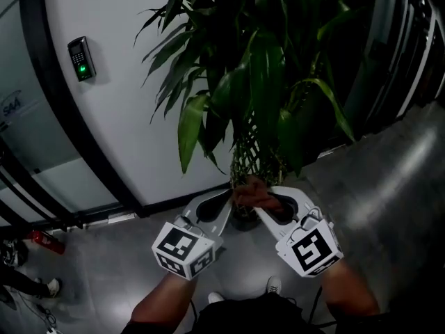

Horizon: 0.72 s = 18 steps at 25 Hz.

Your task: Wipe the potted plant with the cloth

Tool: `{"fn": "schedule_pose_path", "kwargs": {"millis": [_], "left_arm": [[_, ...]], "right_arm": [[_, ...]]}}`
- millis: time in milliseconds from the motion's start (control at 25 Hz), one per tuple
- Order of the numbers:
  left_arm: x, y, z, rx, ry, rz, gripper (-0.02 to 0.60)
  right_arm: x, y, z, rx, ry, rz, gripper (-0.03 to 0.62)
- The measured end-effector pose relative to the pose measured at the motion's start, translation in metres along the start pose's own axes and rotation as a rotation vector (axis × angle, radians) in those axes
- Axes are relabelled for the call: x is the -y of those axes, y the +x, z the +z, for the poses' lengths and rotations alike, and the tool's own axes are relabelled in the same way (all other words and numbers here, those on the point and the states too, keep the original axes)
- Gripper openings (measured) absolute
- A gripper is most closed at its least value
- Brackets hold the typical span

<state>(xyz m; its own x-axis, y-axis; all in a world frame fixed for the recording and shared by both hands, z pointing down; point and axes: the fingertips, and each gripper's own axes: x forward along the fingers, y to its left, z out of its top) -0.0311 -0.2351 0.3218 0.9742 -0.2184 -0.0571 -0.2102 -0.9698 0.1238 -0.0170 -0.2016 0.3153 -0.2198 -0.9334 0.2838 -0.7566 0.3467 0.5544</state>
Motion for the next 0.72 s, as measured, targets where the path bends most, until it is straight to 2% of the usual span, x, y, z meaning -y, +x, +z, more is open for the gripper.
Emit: {"fn": "schedule_pose_path", "kwargs": {"millis": [200, 320, 400, 520, 720], "left_arm": [[0.017, -0.011, -0.023, -0.025, -0.022, 0.01, 0.017], [0.032, -0.011, -0.038, -0.044, -0.028, 0.03, 0.017], [0.039, -0.009, -0.042, -0.046, -0.038, 0.065, 0.017], [0.054, -0.004, -0.043, -0.041, -0.042, 0.144, 0.017], [0.109, 0.015, -0.058, -0.036, -0.04, 0.253, 0.017]], "right_arm": [[0.0, -0.032, -0.018, 0.144, 0.201, -0.051, 0.066], [0.007, -0.055, -0.048, 0.169, 0.321, -0.081, 0.066], [0.011, -0.068, -0.066, 0.183, 0.386, -0.065, 0.066], [0.019, -0.089, -0.089, 0.203, 0.426, -0.02, 0.066], [0.03, -0.142, -0.132, 0.232, 0.445, 0.035, 0.066]]}}
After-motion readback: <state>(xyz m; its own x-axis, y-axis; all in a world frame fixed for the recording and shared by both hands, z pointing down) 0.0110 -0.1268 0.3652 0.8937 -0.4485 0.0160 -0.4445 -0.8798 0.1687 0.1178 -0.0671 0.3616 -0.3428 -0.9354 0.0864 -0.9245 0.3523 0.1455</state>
